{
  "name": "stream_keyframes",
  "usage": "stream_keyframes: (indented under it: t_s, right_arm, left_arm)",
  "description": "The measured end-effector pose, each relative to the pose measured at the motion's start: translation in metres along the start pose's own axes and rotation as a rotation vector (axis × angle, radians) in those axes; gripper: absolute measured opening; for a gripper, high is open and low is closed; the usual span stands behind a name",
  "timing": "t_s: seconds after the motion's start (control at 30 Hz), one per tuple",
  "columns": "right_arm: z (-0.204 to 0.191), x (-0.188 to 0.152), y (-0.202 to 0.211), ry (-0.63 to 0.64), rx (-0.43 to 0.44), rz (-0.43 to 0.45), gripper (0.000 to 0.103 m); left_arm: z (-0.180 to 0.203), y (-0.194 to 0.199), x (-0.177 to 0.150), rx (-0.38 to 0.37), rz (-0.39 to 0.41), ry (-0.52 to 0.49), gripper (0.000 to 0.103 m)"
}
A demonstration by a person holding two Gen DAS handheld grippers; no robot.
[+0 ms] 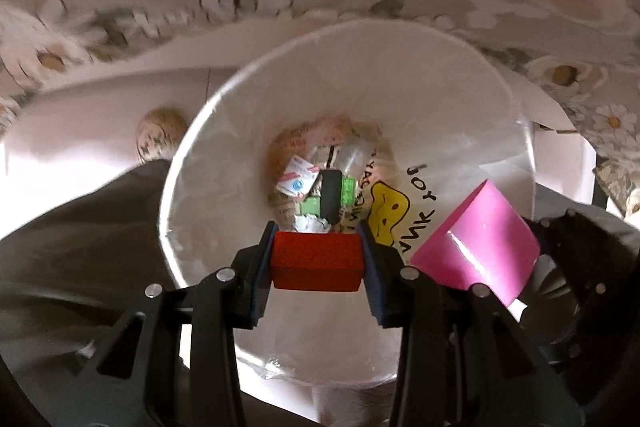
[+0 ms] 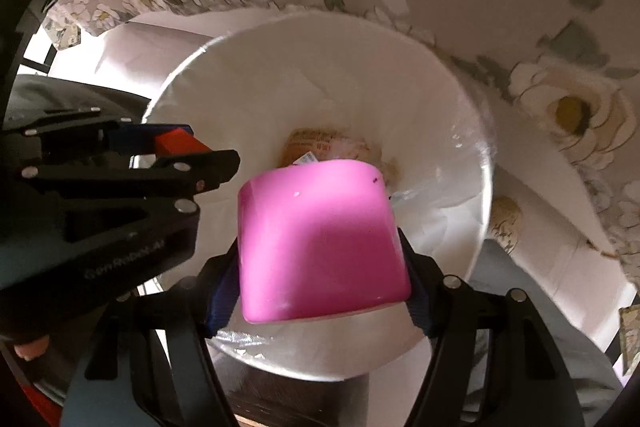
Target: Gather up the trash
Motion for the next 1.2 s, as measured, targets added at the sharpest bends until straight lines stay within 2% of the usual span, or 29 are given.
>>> stream_keyframes:
  t_s: [0.23, 0.27, 0.33, 0.47, 0.8, 1.0, 1.2]
  right_arm:
    - [0.008, 0.003, -0.017, -0.012, -0.03, -0.017, 0.071]
    - [0.004, 0.004, -0.021, -0.012, -0.032, -0.016, 0.071]
    - [0.005, 0.004, -0.024, -0.016, -0.027, -0.023, 0.071]
    - [-0.009, 0.012, -0.034, -0.017, -0.028, -0.028, 0.073]
    - [-0.005, 0.015, -0.043, -0.017, -0.025, -0.021, 0.073]
    - [-0.006, 0.014, -0.033, -0.021, -0.036, -0.02, 0.073]
    - [-0.01, 0.014, -0.015, -0.015, -0.045, 0.031, 0.073]
  left_arm:
    - [-0.002, -0.013, 0.006, 0.006, -0.028, 0.018, 0.042]
    - [-0.001, -0.014, 0.006, 0.006, -0.034, 0.015, 0.051]
    - [0.002, -0.016, 0.008, 0.012, -0.036, 0.015, 0.059]
    - [0.003, -0.018, 0.008, 0.026, -0.036, 0.006, 0.059]
    - [0.003, -0.017, 0.008, 0.031, -0.038, 0.001, 0.059]
    - [0.002, -0.013, 0.006, 0.046, -0.033, 0.001, 0.059]
    - [-0.003, 0.01, 0.001, 0.063, 0.008, 0.006, 0.059]
Point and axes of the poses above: each gripper's, at about its wrist camera, not at the fingertips, and y roughly against the way its jaws point, z to its right, x to its top, the point moved 8 cm from there along -y, roughly the way its jaws point, and after that the axes turned 13 degrees about -y, right-handed, at the moved point
